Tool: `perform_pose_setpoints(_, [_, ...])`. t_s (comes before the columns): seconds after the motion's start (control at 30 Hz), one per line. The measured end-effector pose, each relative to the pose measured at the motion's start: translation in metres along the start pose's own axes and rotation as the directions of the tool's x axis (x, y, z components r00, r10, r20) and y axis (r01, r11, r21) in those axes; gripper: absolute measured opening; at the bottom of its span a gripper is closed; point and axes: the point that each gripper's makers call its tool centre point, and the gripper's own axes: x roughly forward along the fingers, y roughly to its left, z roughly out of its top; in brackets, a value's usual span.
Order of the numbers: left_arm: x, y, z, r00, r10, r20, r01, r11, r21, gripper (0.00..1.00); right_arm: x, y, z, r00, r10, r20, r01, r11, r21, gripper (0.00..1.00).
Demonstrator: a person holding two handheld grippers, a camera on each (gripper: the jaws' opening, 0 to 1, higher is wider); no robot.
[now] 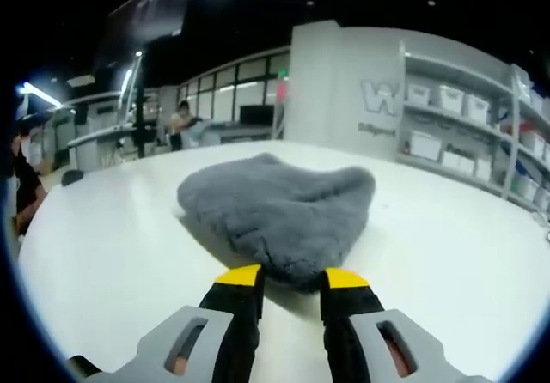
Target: Open the folded towel by lifting each exposed corner and separating the folded layers until the towel lies flat within the target outline without major curled edges
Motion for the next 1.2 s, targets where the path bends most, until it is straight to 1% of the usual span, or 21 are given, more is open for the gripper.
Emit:
perform_pose_setpoints(0.17, [0.000, 0.000, -0.001, 1.000, 0.002, -0.001, -0.002, 1.000, -0.004, 0.99, 0.000, 0.001, 0.000, 1.000, 0.003, 0.004, -0.003, 1.000, -0.006, 0.21])
perform_pose_setpoints(0.37, [0.001, 0.000, -0.002, 1.000, 0.000, -0.004, 0.000, 1.000, -0.005, 0.99, -0.001, 0.003, 0.000, 1.000, 0.016, 0.004, -0.016, 1.000, 0.015, 0.14])
perform_pose_setpoints(0.6, [0.002, 0.000, -0.004, 1.000, 0.001, -0.008, -0.001, 1.000, -0.014, 0.98, -0.002, 0.002, -0.001, 1.000, 0.027, 0.005, -0.027, 0.999, 0.029, 0.10])
perform_pose_setpoints(0.77, [0.002, -0.001, -0.004, 1.000, -0.001, -0.008, 0.001, 1.000, -0.012, 0.98, -0.003, 0.004, -0.001, 0.999, 0.032, 0.002, -0.032, 0.999, 0.024, 0.07])
perform_pose_setpoints(0.93, [0.002, 0.000, -0.005, 1.000, 0.000, -0.008, 0.000, 1.000, -0.015, 0.98, -0.003, 0.005, 0.000, 0.999, 0.051, 0.006, -0.051, 0.998, 0.043, 0.05])
perform_pose_setpoints(1.2, [0.004, -0.003, -0.008, 1.000, -0.007, -0.015, 0.007, 1.000, -0.012, 0.98, -0.004, 0.014, 0.001, 0.996, 0.091, 0.006, -0.091, 0.994, 0.060, 0.03])
